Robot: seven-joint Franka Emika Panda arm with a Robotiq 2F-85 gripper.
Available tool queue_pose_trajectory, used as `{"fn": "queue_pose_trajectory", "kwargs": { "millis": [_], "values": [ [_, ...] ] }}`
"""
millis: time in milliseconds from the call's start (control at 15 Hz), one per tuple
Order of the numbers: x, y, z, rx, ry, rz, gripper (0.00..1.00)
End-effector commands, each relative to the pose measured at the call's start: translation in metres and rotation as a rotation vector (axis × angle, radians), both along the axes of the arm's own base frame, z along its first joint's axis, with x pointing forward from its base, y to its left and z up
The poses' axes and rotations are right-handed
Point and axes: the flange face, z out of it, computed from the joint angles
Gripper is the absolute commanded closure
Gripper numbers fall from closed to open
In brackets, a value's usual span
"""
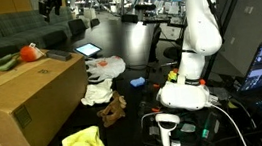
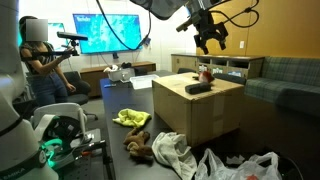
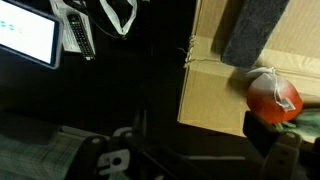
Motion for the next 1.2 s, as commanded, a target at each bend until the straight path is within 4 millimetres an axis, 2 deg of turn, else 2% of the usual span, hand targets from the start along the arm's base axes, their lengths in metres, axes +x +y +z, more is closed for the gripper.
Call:
{"fn": "queue_pose_trajectory", "kwargs": {
  "millis": [0,333,533,867,1133],
  "values": [
    [0.027,0.02,0.003,0.032,-0.007,0.044,0.0],
    [0.053,0.045,-0.015,0.093,0.0,0.103,0.0],
    [0.064,0.052,-0.028,0.126,0.023,0.126,0.0],
    [0.074,0.059,-0.051,0.159,0.079,0.156,0.0],
    [0.079,0.073,-0.069,0.202,0.128,0.206,0.0]
  ]
}}
